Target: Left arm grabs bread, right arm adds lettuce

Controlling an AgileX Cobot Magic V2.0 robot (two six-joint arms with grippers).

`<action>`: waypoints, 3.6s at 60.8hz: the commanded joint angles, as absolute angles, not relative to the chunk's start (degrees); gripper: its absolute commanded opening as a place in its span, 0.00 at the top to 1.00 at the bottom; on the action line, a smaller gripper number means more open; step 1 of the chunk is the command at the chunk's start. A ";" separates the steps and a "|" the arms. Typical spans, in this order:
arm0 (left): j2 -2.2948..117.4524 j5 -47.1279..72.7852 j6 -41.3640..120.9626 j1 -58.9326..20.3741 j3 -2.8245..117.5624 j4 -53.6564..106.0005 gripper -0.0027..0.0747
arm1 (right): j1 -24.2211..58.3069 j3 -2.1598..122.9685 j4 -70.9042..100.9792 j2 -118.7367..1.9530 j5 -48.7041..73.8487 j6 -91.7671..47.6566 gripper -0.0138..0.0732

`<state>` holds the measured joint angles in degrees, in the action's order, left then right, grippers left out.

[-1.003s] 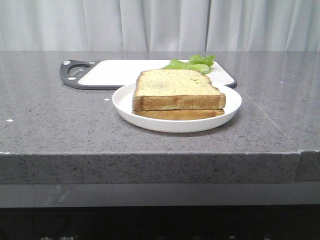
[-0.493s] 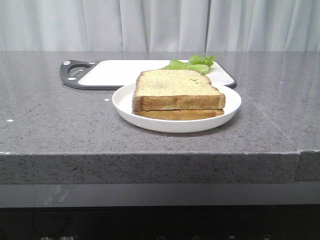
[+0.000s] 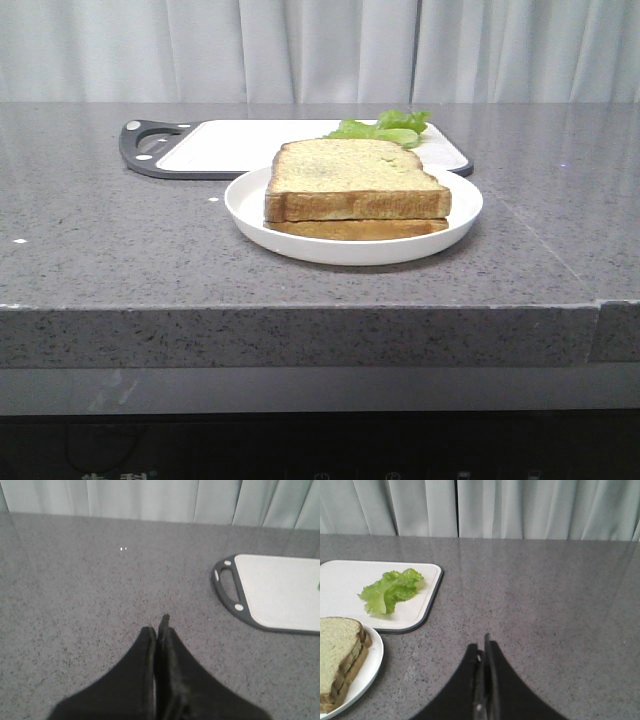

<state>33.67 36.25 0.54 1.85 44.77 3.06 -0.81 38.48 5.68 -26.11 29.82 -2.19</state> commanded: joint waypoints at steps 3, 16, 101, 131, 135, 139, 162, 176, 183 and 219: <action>36.64 32.28 0.38 1.88 46.41 3.52 0.99 | -1.09 40.10 5.88 -28.73 27.63 -2.84 0.98; 40.92 33.59 0.38 1.88 46.41 5.55 0.99 | -1.09 40.10 5.88 -31.10 30.45 -2.84 0.97; 90.38 43.45 17.21 -29.68 72.75 43.16 0.33 | -1.09 40.10 6.41 -32.99 31.33 -2.84 0.32; 96.11 40.83 17.21 -29.68 74.37 47.31 0.35 | -1.09 40.10 6.39 -32.99 31.44 -2.84 0.32; 96.11 40.57 17.21 -29.68 74.37 47.39 0.43 | -1.09 40.10 6.39 -32.99 31.44 -2.84 0.32; 96.11 40.44 17.21 -29.68 74.37 47.39 0.51 | -1.09 40.10 6.39 -32.99 31.49 -2.84 0.32; 96.11 40.20 17.21 -29.45 74.37 47.19 0.99 | -1.09 40.10 6.39 -32.99 31.80 -2.84 0.32; 93.24 42.09 17.21 -29.45 76.15 46.11 0.99 | -1.05 40.83 11.82 -34.12 33.04 -3.76 0.32; 89.49 42.78 17.21 -29.45 76.90 43.28 0.99 | -1.05 42.63 16.77 -38.41 34.67 -6.98 0.32; 58.97 45.58 -5.95 -25.41 65.90 7.53 0.99 | -1.02 61.88 47.61 -71.94 37.38 -30.12 0.32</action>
